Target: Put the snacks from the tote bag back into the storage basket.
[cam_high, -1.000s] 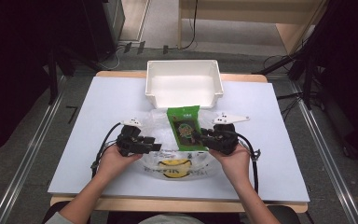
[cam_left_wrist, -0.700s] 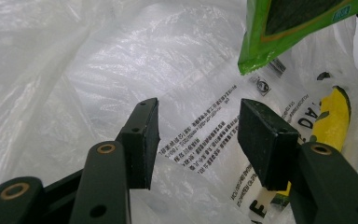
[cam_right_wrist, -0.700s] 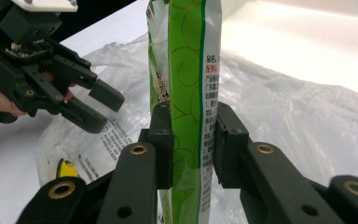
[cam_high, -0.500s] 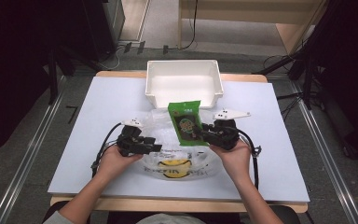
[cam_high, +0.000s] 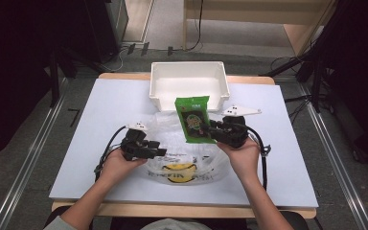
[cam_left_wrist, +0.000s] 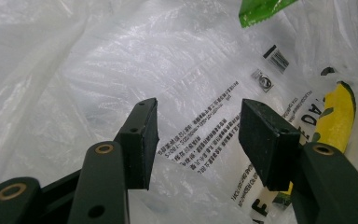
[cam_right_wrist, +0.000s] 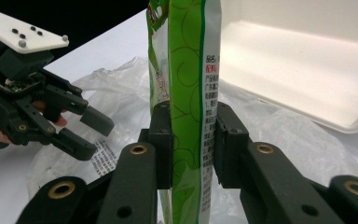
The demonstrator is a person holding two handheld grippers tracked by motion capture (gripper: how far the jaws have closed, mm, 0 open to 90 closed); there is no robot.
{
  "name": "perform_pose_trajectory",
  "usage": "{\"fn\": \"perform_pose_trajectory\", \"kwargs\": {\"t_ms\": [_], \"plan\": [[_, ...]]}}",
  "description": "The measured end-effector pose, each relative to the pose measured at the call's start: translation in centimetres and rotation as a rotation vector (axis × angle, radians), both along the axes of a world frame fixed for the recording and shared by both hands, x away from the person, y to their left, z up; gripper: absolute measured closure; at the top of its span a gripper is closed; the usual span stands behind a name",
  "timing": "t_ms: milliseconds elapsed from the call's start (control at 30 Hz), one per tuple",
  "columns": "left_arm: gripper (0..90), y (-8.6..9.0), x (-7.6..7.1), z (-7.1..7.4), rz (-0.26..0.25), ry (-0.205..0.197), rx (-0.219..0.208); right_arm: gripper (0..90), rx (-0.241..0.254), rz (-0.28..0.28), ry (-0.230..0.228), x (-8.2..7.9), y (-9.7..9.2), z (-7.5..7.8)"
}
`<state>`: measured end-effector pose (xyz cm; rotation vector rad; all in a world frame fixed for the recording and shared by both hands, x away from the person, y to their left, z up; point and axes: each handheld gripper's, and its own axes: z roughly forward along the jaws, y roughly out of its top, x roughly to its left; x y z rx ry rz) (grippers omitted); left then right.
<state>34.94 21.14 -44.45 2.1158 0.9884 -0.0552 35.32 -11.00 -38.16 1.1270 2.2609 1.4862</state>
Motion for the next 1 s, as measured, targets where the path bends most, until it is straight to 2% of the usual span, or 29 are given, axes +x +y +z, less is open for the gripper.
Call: {"fn": "perform_pose_trajectory", "kwargs": {"t_ms": [200,367,833,1000], "plan": [[48.4,0.0,0.1,0.0,0.002,-0.002,-0.001,74.1,0.009,-0.007,-0.009,0.8,0.2,0.9],[48.3,0.3,0.4,0.0,0.015,-0.001,-0.004,74.1,-0.003,-0.007,-0.026,1.7,0.3,1.8],[48.1,0.1,0.3,0.0,0.004,-0.002,0.0,74.1,-0.001,-0.022,-0.014,4.3,0.7,2.8],[48.1,0.0,0.3,-0.1,0.006,0.001,0.005,74.1,0.016,-0.029,-0.016,5.2,0.8,3.3]]}}
